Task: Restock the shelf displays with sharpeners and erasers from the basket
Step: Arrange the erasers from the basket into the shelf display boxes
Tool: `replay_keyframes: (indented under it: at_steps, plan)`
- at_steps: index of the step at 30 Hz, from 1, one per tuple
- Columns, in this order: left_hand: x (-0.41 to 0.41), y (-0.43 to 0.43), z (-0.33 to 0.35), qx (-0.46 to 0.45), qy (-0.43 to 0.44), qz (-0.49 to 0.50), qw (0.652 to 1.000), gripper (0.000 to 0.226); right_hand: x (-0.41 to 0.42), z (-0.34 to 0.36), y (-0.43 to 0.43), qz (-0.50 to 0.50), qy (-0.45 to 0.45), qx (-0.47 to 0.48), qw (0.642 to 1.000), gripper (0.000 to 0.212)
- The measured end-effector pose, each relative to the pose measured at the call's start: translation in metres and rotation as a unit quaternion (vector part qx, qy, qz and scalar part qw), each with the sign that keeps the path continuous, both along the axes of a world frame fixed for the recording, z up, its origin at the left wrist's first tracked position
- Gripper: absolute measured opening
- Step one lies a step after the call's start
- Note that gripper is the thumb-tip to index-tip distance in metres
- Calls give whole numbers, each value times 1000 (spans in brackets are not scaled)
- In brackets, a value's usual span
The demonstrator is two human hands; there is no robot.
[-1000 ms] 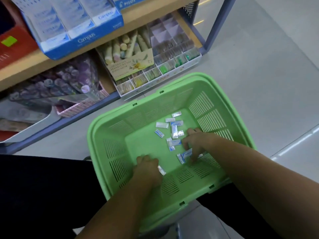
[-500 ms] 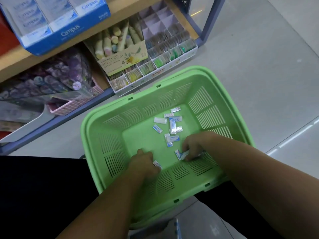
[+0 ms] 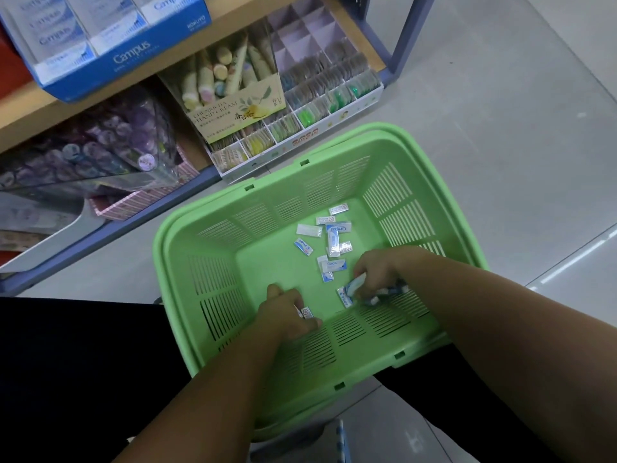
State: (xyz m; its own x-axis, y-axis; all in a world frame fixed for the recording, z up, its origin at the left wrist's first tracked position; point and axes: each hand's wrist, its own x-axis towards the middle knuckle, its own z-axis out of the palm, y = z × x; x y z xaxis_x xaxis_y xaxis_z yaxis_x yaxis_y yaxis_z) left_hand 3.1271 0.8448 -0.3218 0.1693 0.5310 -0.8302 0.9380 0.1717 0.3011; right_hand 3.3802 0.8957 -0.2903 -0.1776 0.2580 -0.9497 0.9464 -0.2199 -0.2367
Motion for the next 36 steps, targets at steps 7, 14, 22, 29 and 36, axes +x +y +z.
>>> replay_keyframes:
  at_steps: [7, 14, 22, 29, 36]
  plan:
    - [7, -4, -5, 33, -32, 7, 999, 41, -5, -2, 11, -140, 77, 34, 987, 39]
    - [8, -3, -10, 32, -76, 38, 996, 30, -13, 1, 16, -307, 144, -11, 941, 44]
    - [23, 36, 16, 5, -141, 177, 974, 25, -21, 25, 35, -384, 224, -43, 895, 34]
    - [18, 95, 118, -71, -272, 341, 897, 19, -21, 102, 71, -278, 227, 14, 933, 26]
    - [-2, 108, 201, -169, -429, 469, 753, 16, -29, 205, 87, -236, 215, 119, 940, 34]
